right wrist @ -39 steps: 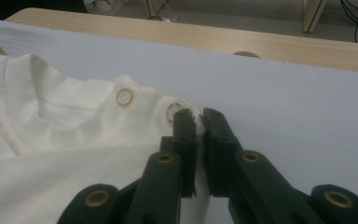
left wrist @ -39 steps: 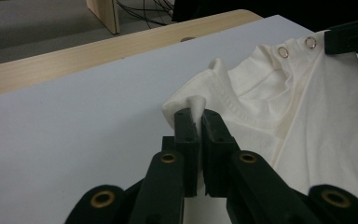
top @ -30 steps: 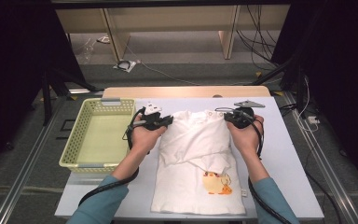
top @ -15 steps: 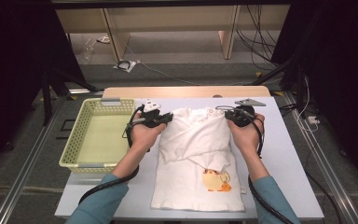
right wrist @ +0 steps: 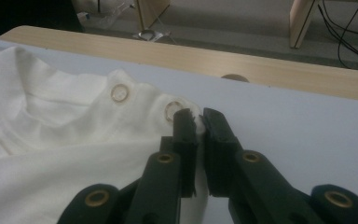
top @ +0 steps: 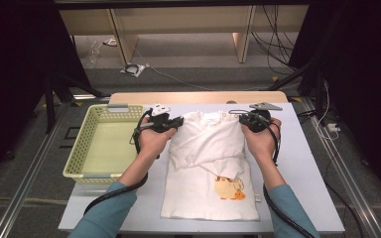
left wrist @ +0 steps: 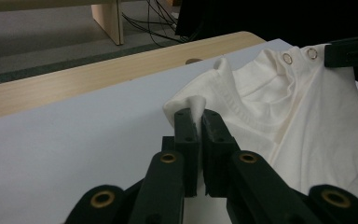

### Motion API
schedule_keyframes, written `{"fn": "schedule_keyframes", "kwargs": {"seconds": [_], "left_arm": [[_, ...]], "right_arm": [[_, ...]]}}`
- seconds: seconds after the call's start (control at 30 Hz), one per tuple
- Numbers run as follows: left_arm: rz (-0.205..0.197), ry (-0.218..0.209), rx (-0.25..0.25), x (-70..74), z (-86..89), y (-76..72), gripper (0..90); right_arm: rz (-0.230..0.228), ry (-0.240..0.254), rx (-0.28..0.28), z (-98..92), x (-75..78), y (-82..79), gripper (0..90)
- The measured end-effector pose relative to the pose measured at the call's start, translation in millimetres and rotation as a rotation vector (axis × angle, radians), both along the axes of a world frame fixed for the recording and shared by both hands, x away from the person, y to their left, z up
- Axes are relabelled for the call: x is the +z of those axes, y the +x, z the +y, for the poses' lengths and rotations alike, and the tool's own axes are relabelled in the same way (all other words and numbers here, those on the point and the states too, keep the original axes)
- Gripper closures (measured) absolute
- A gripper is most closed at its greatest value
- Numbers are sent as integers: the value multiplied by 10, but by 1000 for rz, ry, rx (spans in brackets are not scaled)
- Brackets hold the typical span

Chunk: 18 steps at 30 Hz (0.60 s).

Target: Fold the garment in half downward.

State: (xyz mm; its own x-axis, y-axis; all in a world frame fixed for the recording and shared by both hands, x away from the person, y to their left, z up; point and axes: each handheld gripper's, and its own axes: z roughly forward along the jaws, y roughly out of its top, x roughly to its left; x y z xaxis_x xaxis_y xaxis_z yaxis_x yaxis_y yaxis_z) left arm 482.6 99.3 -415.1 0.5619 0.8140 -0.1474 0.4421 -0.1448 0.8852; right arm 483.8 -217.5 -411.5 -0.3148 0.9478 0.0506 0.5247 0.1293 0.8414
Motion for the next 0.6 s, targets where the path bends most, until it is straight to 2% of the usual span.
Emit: {"fn": "schedule_keyframes", "kwargs": {"seconds": [0.6], "left_arm": [[2,-22,14,-57,32,47,858]], "right_arm": [[-14,0,-12,41,-5,57,849]]}}
